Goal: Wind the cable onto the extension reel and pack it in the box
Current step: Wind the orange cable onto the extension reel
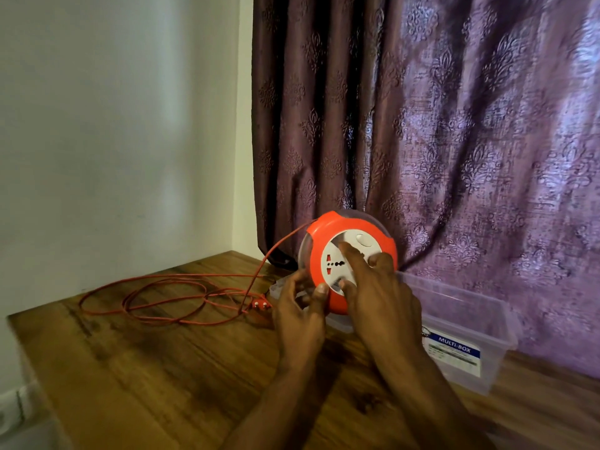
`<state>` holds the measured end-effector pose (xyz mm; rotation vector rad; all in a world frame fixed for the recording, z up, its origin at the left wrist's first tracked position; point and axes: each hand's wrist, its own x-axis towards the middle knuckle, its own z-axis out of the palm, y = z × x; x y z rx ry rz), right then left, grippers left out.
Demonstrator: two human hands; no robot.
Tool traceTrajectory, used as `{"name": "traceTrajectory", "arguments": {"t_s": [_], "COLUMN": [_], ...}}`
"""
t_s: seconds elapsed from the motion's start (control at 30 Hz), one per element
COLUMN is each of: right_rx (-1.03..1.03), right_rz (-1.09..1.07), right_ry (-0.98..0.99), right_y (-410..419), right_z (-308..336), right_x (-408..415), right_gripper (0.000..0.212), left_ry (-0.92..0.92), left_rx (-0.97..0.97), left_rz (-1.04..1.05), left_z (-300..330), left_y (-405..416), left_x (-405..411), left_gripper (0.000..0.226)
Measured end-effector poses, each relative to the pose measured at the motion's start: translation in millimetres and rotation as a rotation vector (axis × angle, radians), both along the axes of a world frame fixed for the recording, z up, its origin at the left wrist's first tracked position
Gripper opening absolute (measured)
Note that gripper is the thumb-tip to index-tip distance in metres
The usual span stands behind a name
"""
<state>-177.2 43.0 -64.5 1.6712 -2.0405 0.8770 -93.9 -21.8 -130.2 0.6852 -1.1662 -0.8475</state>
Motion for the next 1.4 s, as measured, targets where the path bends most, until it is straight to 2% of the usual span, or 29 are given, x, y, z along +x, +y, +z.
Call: {"name": "traceTrajectory", "arguments": {"t_s": [0.2,0.37,0.57,0.63,0.83,1.0,1.07,1.23,1.33,1.4], "right_rx": [-0.066,-0.121,-0.132,-0.164,-0.202,-0.208,-0.211,-0.155,-0.154,-0.182], "right_rz": [-0.046,-0.031,-0.042,-0.059,-0.052,0.202,0.279,0.274,0.084,0.042], "right_ry": [0.032,0.049,-0.035,-0.135,-0.618,-1.043,-1.136,-1.048,-0.662,-0.409], "right_y": [-3,-2,1,1,-3,-6,-7,-5,-2,3], "right_z": [-2,-2,0,1,4,9,9,12,12,11], "right_x": [-8,-5,-5,-7,-15,-20,-21,-18,-15,-10], "right_gripper": [0.064,0.065,0.060,0.061,0.056,0.047,0.045,0.033,0.028,0.036], "left_ry": [-0.039,-0.027,-0.025,-0.032,-0.044,-0.047,-0.046,-0.001,0.024,0.036], "left_rx": [-0.058,-0.087,-0.114,-0.147,-0.186,-0.190,-0.184,-0.101,-0.042,-0.033], "left_rz": [-0.037,-0.080,-0.056,-0.035,-0.034,-0.055,-0.053,-0.040,-0.053,-0.045], "left_z": [2,4,2,2,2,1,1,0,-1,-1], "left_y": [4,4,9,11,18,18,18,13,10,9], "left_x": [-4,-2,-3,-4,-7,-8,-9,-10,-10,-10], "left_gripper": [0.033,0.042,0.040,0.039,0.044,0.045,0.044,0.037,0.038,0.039]}}
